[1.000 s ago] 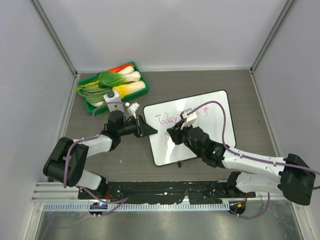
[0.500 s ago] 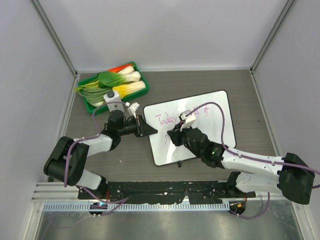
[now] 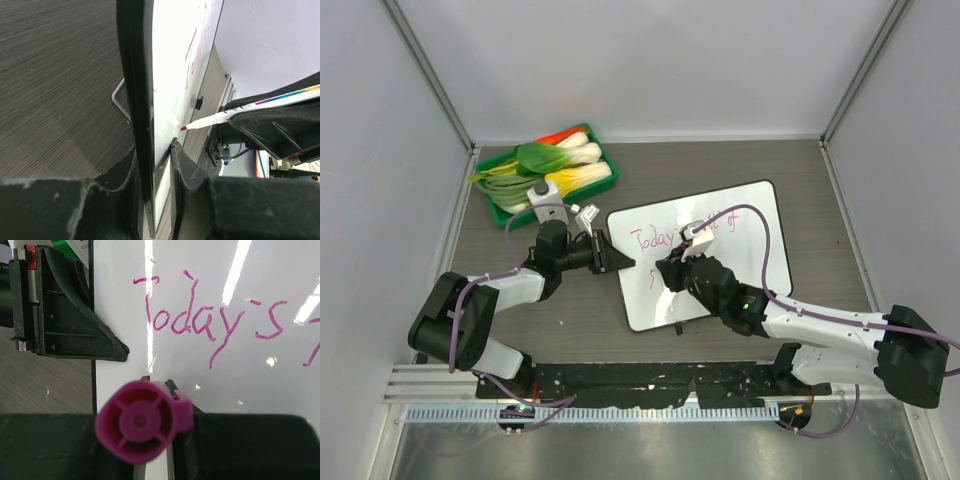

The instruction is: Write a sentence on the whiteboard

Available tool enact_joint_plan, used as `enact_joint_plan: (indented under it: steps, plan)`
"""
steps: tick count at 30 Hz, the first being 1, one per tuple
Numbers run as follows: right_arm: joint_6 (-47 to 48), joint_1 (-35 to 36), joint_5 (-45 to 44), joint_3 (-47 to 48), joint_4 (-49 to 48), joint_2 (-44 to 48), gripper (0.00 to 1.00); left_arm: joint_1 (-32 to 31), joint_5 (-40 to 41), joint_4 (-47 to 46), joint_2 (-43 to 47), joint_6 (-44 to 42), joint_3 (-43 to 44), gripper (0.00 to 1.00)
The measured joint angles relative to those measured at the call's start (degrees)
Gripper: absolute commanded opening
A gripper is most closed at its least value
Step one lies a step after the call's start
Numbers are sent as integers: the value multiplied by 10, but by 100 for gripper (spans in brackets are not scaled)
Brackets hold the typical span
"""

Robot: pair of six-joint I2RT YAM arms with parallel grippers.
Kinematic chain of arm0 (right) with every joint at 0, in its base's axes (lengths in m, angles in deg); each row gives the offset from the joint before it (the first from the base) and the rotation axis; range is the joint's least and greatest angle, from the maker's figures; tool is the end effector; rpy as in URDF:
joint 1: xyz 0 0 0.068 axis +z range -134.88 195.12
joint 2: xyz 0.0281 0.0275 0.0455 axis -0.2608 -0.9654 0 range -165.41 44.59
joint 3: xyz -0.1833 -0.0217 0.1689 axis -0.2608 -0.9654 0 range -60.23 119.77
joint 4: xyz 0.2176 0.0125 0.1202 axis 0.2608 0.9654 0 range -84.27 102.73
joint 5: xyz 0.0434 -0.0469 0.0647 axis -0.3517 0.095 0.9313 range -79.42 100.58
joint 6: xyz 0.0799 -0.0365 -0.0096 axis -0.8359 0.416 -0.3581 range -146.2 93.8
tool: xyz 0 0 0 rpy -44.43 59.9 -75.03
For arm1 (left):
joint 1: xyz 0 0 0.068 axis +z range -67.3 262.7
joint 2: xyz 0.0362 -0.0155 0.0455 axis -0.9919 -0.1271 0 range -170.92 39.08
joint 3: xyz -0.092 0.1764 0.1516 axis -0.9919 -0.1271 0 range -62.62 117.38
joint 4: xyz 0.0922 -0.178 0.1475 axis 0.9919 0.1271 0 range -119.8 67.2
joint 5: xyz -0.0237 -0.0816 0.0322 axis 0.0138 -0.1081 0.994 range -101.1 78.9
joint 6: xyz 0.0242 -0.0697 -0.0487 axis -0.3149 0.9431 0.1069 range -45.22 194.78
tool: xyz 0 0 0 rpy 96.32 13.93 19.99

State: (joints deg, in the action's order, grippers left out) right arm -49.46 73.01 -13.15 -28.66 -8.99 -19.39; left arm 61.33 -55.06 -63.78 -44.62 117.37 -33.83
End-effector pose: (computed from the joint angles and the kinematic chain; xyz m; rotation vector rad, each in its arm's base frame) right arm 0.1762 0.2213 0.2119 -0.2830 1.8739 0.5913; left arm 0.2574 -0.1592 0.1509 0.1818 2.1151 -1.4458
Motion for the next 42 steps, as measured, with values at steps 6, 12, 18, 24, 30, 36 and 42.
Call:
enact_joint_plan:
  steps: [6, 12, 18, 24, 30, 36, 42]
  plan:
    - [-5, 0, -12, -6, 7, 12, 1, 0, 0, 0, -1, 0, 0, 0]
    - [-7, 0, -17, -11, 21, 24, 1, 0, -1, 0, -1, 0, 0, 0]
    - [-10, 0, -14, -20, 33, 38, 1, 0, -1, 0, -1, 0, 0, 0]
    - [-22, 0, -6, -27, 36, 45, 1, 1, -1, 0, -1, 0, 0, 0]
    - [-38, 0, 12, -32, 22, 38, 2, 1, -1, 0, -1, 0, 0, 0]
    - [-56, 0, 16, -32, 15, 32, 1, 1, -2, 0, -1, 0, 0, 0]
    - [-56, -1, 15, -32, 16, 38, 2, 1, -3, 0, -1, -1, 1, 0]
